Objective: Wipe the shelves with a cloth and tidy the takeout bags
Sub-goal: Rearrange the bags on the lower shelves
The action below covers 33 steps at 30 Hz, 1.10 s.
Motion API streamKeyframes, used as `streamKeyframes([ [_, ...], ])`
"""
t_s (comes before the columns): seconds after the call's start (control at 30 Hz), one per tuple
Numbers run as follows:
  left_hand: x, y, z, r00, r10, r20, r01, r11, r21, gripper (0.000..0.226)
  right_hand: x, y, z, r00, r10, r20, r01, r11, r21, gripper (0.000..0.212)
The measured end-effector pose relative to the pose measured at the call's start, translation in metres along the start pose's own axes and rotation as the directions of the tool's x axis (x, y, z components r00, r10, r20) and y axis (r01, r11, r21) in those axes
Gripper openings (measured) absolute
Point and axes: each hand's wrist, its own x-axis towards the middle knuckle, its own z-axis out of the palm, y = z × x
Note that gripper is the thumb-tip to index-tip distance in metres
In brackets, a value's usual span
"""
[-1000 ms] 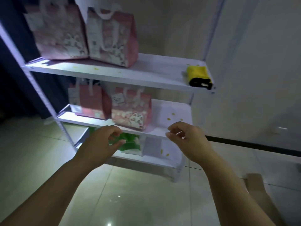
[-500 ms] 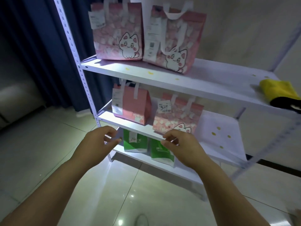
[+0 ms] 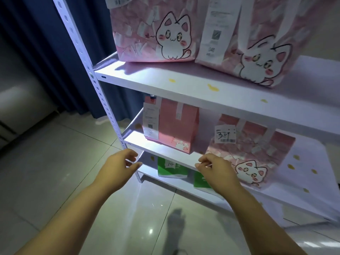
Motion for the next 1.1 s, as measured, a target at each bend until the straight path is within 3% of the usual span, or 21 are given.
streamKeyframes([
  [0.17, 0.057, -0.031, 0.016, 0.996, 0.008, 0.087, -0.005, 0.999, -0.039, 0.026, 0.038, 0.001, 0.035, 0.993, 0.092, -0.069, -0.095, 0.995, -0.034, 0.020],
  [0.37, 0.130, -0.071, 0.043, 0.990, 0.059, 0.131, -0.052, 0.997, -0.051, 0.045, 0.075, 0.007, 0.087, 0.954, 0.226, -0.198, -0.215, 0.974, 0.073, 0.033],
  [0.6, 0.195, -0.096, 0.091, 0.990, 0.017, 0.143, -0.009, 0.998, -0.059, 0.068, 0.128, 0.024, 0.136, 0.907, 0.280, -0.315, -0.265, 0.960, 0.093, 0.067],
  [0.73, 0.221, -0.095, 0.108, 0.989, 0.017, 0.147, 0.003, 0.992, -0.130, 0.047, 0.152, 0.036, 0.140, 0.891, 0.307, -0.335, -0.311, 0.949, 0.042, 0.068],
  [0.9, 0.235, -0.099, 0.114, 0.985, 0.076, 0.157, -0.038, 0.971, -0.234, 0.035, 0.160, 0.043, 0.143, 0.912, 0.288, -0.293, -0.259, 0.956, 0.135, 0.043],
  [1.1, 0.236, -0.105, 0.110, 0.987, 0.086, 0.133, -0.043, 0.955, -0.294, 0.038, 0.163, 0.043, 0.144, 0.913, 0.260, -0.313, -0.179, 0.948, 0.264, 0.059],
])
